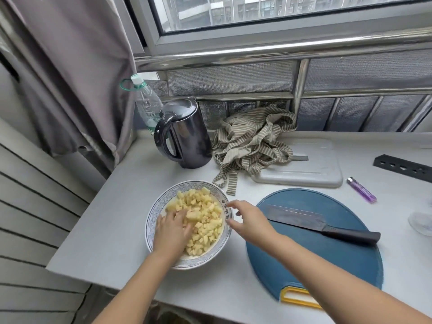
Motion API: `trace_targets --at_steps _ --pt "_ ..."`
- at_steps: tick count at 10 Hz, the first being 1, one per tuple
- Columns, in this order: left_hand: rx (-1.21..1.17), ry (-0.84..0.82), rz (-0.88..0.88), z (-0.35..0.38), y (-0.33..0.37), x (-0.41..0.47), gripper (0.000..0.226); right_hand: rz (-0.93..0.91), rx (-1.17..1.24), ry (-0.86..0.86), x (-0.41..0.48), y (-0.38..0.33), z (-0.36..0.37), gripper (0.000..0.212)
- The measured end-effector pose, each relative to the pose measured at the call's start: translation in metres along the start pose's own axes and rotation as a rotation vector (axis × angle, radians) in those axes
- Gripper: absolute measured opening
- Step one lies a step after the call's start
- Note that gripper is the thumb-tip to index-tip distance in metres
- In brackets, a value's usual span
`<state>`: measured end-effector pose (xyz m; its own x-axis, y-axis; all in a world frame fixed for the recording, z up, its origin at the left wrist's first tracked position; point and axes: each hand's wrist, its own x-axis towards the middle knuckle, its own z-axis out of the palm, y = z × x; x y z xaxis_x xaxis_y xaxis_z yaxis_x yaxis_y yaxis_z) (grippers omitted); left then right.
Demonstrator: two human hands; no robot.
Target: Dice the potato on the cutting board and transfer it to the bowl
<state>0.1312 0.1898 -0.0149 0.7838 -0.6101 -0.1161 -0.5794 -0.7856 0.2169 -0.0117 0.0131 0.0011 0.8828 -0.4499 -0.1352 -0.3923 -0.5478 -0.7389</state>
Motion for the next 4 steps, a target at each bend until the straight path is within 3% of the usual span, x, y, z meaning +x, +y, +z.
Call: trace_targets --at_steps 2,3,4 --pt "-0.055 0.005 -0.039 -0.015 -0.005 0.006 0.045 0.044 -0.016 0.034 0.002 0.000 0.006 0.035" --pt "-0.157 0.038 0.032 -0.021 0.001 0.015 0.041 0.056 -0.018 -0.009 0.001 0.000 0.003 0.030" --pt "-0.049 -0.089 0.114 -0.024 0.004 0.019 0.037 0.055 -0.036 -0.061 -0.002 -0.003 -0.006 0.027"
